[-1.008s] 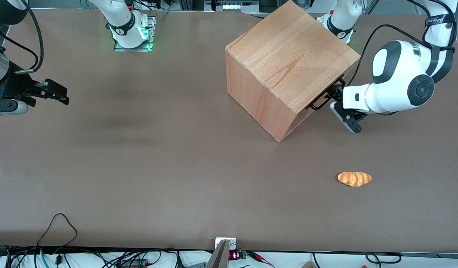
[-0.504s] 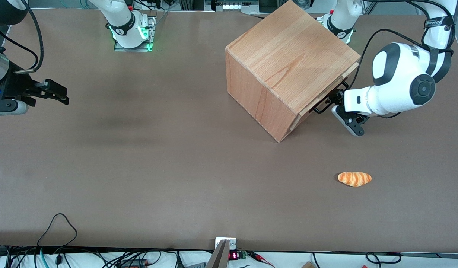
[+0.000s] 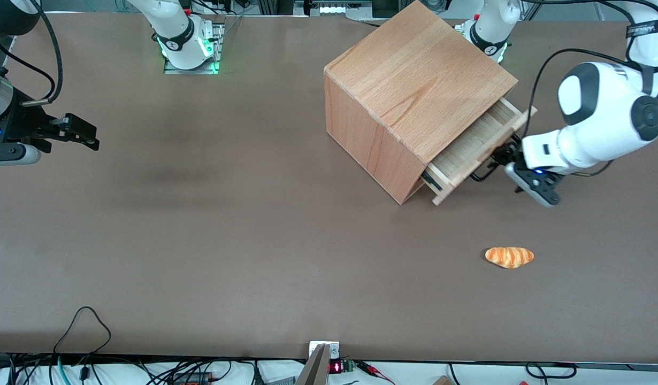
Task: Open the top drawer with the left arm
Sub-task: 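Pull the handle away from the cabinet with the left gripper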
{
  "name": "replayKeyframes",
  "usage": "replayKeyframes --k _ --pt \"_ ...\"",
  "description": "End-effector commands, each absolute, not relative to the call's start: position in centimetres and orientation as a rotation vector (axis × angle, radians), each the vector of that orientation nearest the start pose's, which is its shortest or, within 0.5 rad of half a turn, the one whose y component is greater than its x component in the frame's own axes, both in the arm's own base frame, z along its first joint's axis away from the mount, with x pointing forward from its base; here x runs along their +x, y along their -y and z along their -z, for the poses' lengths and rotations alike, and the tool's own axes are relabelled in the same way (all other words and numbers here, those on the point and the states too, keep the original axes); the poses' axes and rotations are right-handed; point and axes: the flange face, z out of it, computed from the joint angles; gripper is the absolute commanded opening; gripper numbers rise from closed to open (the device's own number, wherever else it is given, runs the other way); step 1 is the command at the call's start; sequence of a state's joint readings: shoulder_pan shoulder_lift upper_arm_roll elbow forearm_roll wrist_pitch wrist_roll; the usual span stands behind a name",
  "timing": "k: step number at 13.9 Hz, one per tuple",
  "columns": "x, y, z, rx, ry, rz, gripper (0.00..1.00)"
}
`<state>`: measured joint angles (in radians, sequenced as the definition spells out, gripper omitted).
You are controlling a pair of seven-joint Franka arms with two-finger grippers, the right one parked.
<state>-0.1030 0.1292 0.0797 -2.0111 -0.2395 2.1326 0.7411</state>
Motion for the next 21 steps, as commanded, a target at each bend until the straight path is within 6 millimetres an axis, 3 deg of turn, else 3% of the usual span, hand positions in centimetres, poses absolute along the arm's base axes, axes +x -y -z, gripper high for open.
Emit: replayKeyframes --k 1,5,8,13,16,18,21 --pt "59.8 -1.2 -35.0 -3.068 -0.941 0.209 1.00" --pt "61.5 -4.7 -36.2 -3.029 -0.830 0.326 1.00" --pt "62.0 -6.1 -37.4 -3.017 -0.781 0.373 1.00" --pt "62.9 -6.0 -41.6 -3.023 -0.794 0.391 1.00" --pt "63.3 -5.5 -44.4 -3.037 -0.842 0.327 1.00" --pt "63.4 -5.3 -46.4 -2.949 -0.918 0.234 1.00" --pt "62.3 -5.1 -46.9 -2.978 -0.942 0.141 1.00"
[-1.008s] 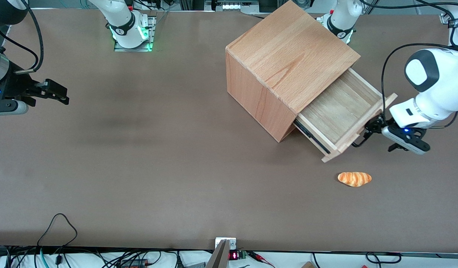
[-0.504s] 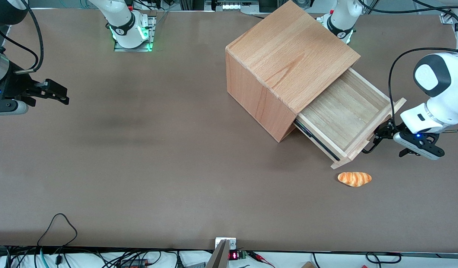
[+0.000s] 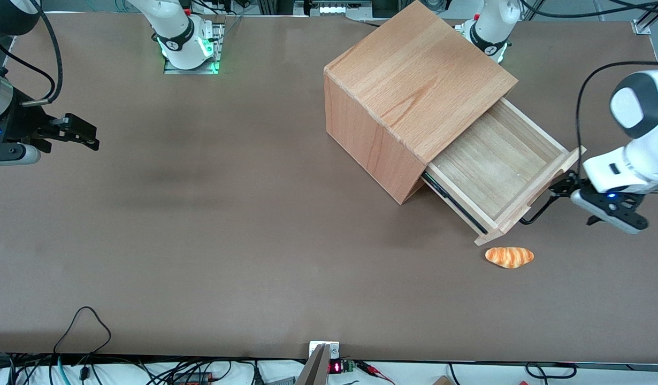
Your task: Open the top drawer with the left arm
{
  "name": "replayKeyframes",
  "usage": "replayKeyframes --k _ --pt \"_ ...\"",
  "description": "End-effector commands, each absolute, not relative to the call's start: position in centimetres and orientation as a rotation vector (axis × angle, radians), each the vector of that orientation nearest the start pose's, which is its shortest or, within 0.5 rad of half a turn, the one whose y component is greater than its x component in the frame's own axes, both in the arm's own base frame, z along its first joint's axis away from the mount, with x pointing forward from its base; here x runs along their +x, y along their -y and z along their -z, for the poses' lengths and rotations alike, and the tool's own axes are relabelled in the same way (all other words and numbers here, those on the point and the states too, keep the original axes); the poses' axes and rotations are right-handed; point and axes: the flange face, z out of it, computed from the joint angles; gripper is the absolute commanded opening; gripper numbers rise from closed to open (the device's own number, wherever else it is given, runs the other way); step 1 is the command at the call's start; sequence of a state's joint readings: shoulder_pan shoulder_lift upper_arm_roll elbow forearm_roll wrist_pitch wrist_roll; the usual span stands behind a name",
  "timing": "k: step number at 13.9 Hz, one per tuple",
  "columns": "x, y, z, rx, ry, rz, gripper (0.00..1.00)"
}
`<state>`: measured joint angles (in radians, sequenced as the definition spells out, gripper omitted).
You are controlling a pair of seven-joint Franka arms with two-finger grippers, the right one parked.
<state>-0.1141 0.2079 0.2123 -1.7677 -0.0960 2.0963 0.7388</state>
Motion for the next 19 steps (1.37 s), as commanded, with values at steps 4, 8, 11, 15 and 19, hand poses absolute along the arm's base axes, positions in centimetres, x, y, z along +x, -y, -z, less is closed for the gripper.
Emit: replayKeyframes --k 4,8,11,15,19 --pt "60.7 -4.5 -50.0 -3.028 -0.928 0.090 1.00" --pt "59.8 -4.3 -55.0 -3.126 -0.589 -0.005 1.00" --pt "57.8 -4.5 -58.8 -3.167 -0.387 0.002 1.00" --pt "55.5 -4.2 -60.9 -3.159 -0.134 -0.085 1.00" --pt "55.5 -1.9 -61.4 -3.121 -0.117 -0.090 1.00"
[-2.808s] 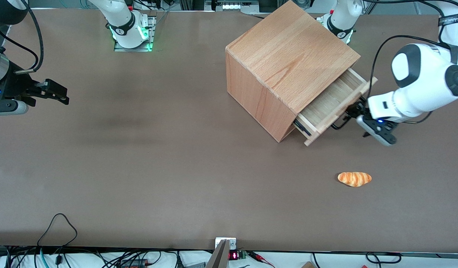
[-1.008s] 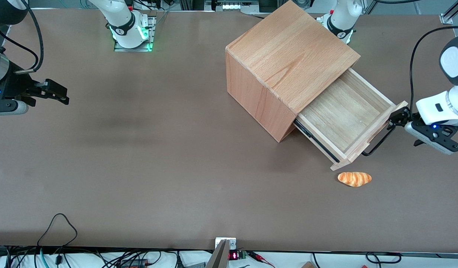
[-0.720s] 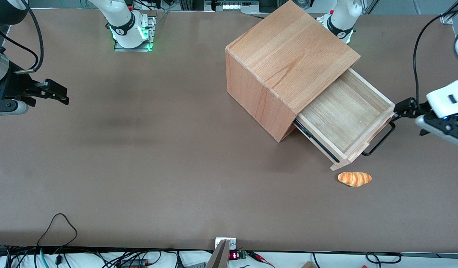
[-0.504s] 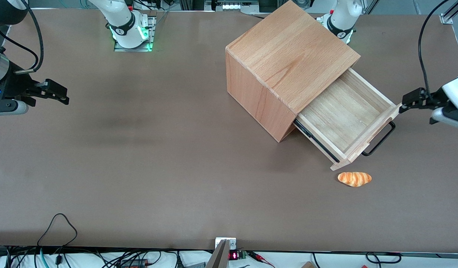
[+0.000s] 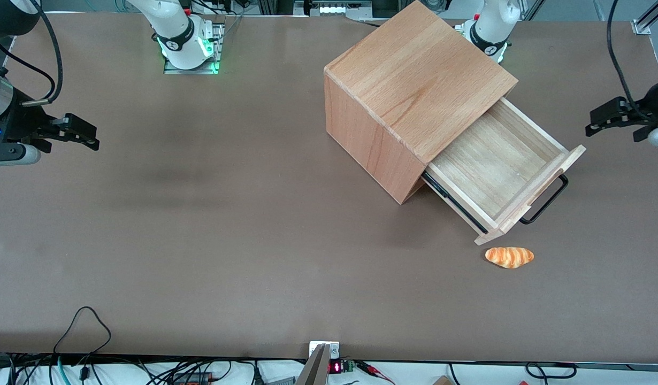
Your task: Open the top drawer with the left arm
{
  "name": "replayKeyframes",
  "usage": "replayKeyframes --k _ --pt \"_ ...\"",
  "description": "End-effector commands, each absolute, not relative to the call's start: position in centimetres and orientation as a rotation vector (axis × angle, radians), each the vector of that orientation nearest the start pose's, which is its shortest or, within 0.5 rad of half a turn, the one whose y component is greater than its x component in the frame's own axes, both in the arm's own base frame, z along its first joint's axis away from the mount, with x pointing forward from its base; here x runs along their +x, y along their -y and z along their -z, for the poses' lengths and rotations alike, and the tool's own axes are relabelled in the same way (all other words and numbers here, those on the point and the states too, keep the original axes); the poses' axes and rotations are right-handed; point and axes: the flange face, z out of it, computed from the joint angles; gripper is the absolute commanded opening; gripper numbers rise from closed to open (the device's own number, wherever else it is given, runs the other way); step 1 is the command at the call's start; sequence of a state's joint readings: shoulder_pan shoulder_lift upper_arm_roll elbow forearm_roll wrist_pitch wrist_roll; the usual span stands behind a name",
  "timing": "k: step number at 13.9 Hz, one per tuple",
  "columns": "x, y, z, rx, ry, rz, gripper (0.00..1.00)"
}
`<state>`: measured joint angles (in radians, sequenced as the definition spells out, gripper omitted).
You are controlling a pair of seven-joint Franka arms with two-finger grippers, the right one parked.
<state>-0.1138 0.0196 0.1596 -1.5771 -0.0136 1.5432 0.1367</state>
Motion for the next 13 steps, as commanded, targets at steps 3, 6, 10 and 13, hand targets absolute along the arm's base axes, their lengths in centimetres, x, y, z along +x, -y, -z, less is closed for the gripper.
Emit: replayKeyframes --k 3,6,10,13 --pt "55.5 -1.8 -62.3 -3.125 -0.121 -0.071 1.00" --pt "55.4 -2.0 -62.5 -3.122 -0.107 -0.074 1.00" --pt "55.6 -1.9 -62.6 -3.128 -0.107 -0.056 1.00" --pt "55.7 -1.8 -62.5 -3.125 -0.112 -0.059 1.00"
